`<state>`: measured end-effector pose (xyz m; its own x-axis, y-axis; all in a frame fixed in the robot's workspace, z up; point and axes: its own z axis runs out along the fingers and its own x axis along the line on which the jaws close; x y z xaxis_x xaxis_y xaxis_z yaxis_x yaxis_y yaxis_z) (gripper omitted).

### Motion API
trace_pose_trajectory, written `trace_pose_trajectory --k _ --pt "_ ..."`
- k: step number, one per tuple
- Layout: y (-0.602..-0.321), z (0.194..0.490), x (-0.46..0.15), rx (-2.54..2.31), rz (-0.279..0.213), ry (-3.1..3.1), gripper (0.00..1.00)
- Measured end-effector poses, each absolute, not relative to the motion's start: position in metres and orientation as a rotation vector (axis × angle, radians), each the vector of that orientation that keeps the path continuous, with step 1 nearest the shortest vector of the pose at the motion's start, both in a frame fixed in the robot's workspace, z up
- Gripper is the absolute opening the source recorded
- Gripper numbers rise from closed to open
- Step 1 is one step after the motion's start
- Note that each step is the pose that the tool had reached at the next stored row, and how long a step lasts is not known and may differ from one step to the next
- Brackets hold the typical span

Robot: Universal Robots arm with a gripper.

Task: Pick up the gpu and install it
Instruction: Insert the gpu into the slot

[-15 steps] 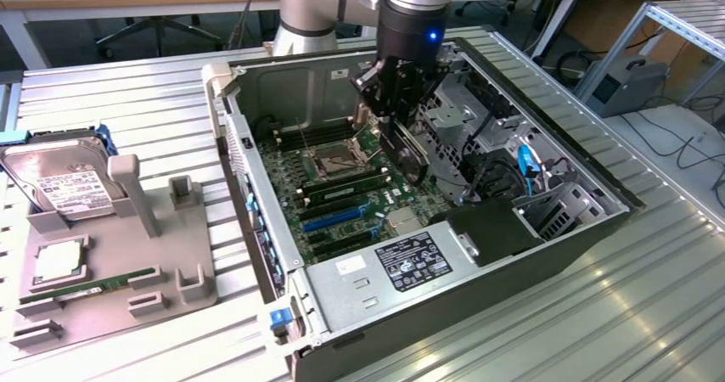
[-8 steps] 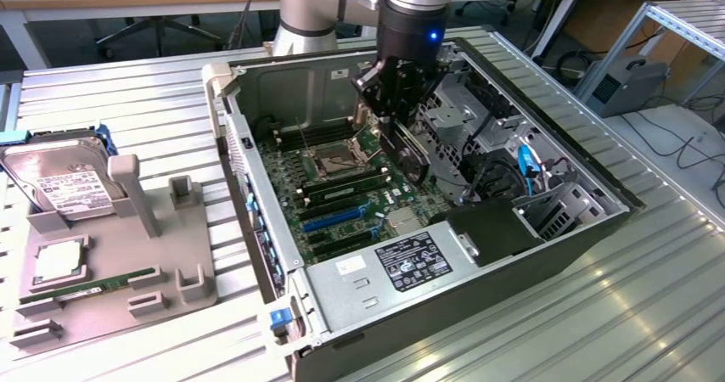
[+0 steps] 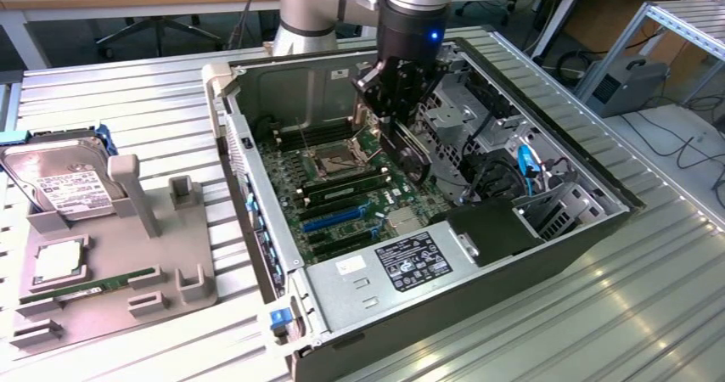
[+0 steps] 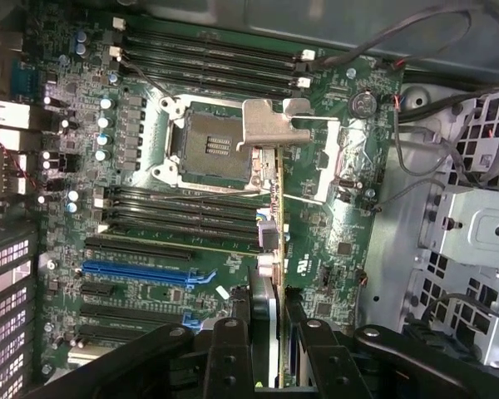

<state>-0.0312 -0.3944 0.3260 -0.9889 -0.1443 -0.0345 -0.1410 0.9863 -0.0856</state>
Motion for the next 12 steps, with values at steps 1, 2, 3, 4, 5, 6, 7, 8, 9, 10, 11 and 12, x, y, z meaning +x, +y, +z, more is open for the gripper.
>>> trace_pose_trajectory --k 1,2,3,4,5,6,7,8,9,10,11,12 --pt "-0.3944 0.3260 -0.0312 -0.228 -0.129 3.090 0.27" --pt "-0.3944 0.3260 -0.0312 -0.231 -0.129 3.089 0.27" --pt "-0.3944 0.3260 -0.0312 -0.235 -0.128 3.089 0.27" --pt "-0.3944 0.3260 -0.0312 -0.239 -0.128 3.089 0.27" --pt "-0.3944 0.3260 -0.0312 -0.242 -0.128 3.088 0.27" --pt "-0.3944 0.3260 -0.0312 -0.246 -0.128 3.088 0.27" --pt "-0.3944 0.3260 -0.0312 -0.249 -0.128 3.088 0.27" --pt "-0.3944 0.3260 -0.0312 -0.252 -0.128 3.087 0.27" --pt "-0.3944 0.3260 -0.0312 -0.255 -0.128 3.087 0.27" --pt "-0.3943 0.3260 -0.0312 -0.260 -0.128 3.086 0.27" --pt "-0.3944 0.3259 -0.0312 -0.263 -0.128 3.086 0.27" --pt "-0.3944 0.3259 -0.0312 -0.266 -0.128 3.086 0.27"
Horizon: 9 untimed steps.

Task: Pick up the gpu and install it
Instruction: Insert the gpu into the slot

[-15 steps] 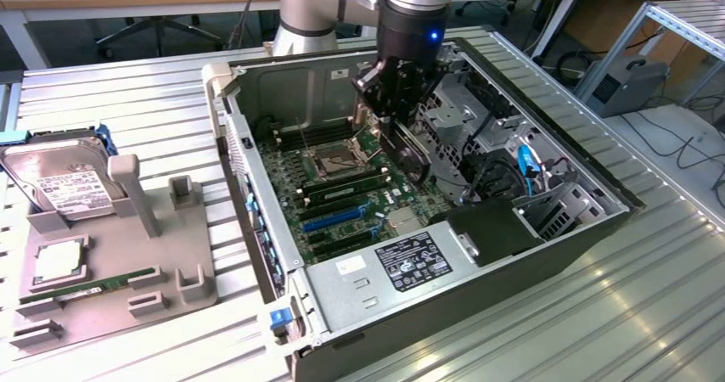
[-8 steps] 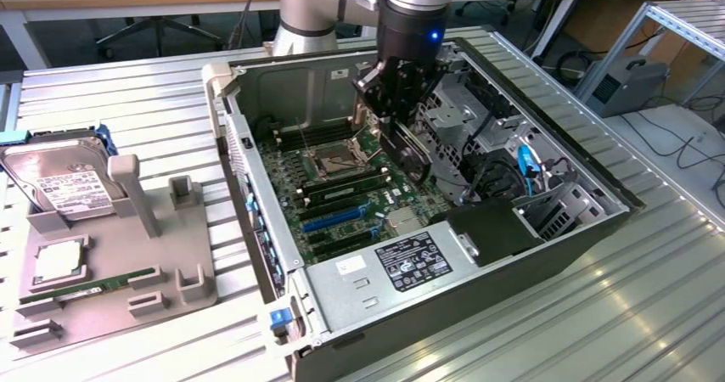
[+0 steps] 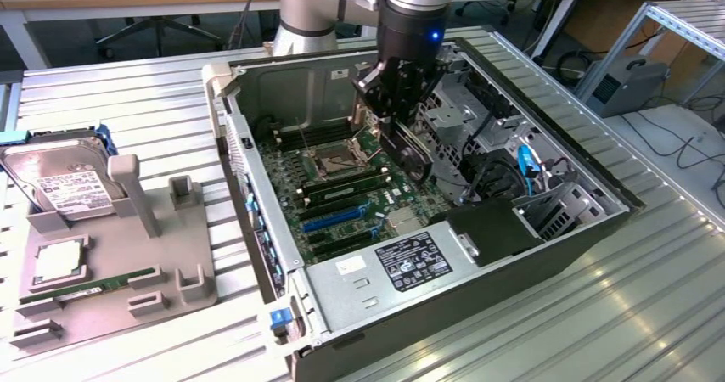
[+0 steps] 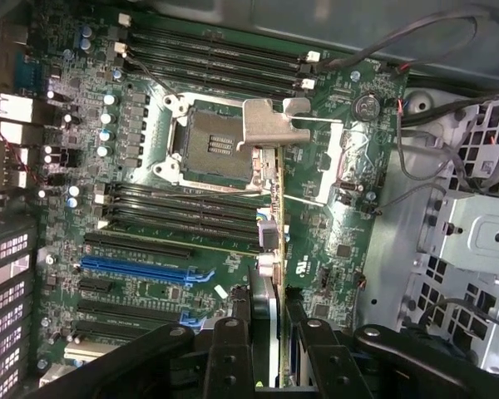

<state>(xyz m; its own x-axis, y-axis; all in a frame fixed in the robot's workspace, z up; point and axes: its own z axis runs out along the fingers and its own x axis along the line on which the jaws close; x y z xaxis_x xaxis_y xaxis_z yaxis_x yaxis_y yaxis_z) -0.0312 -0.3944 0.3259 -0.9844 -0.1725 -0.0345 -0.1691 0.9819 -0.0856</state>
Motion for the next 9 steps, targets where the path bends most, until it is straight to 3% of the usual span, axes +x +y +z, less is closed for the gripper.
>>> trace_pose_trajectory --k 9 --pt "-0.3944 0.3258 -0.0312 -0.298 -0.127 3.082 0.27"
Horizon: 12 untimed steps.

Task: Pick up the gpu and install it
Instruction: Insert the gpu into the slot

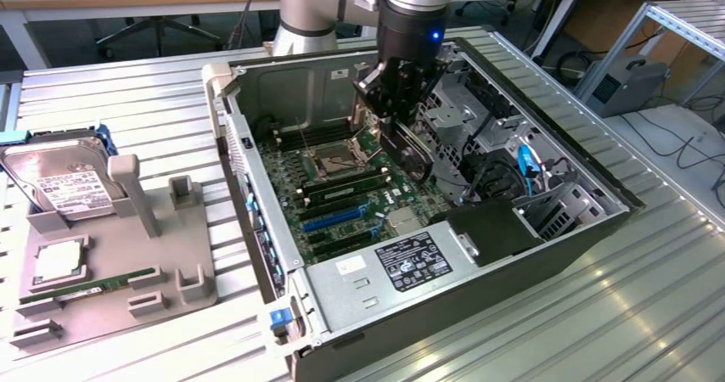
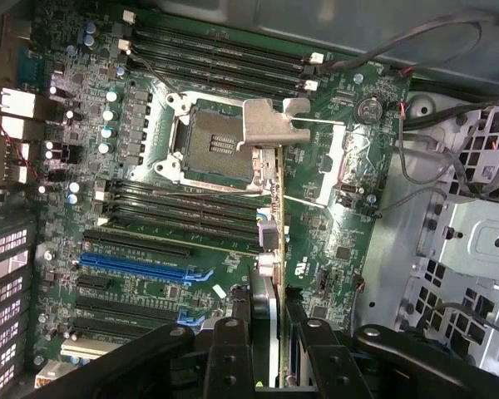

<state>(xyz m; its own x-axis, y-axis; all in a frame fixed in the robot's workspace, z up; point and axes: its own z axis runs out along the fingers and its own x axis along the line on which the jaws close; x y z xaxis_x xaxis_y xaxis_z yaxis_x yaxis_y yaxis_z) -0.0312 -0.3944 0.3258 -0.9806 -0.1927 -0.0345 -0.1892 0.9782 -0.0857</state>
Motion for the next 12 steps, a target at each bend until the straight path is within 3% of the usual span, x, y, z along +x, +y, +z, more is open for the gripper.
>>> trace_pose_trajectory --k 12 --pt "-0.3943 0.3253 -0.0312 -0.338 -0.126 3.077 0.27"
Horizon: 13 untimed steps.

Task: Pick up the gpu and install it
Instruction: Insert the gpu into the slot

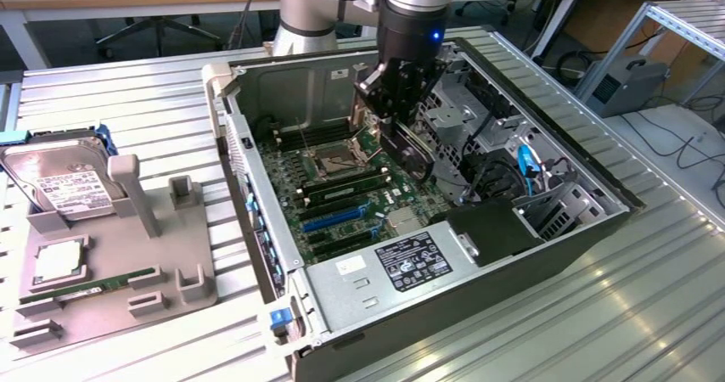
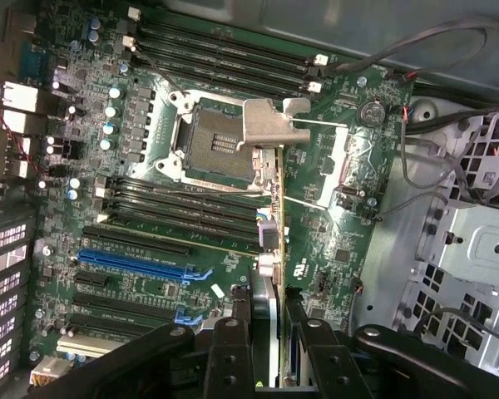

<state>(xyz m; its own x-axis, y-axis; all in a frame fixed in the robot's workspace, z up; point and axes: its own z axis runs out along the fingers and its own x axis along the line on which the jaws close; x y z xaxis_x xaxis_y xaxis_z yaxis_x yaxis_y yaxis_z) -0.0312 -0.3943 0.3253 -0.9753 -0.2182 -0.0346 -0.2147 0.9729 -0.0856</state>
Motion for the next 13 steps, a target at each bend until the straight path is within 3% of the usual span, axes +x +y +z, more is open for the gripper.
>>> trace_pose_trajectory --k 13 --pt "-0.3944 0.3253 -0.0312 -0.442 -0.124 3.061 0.27"
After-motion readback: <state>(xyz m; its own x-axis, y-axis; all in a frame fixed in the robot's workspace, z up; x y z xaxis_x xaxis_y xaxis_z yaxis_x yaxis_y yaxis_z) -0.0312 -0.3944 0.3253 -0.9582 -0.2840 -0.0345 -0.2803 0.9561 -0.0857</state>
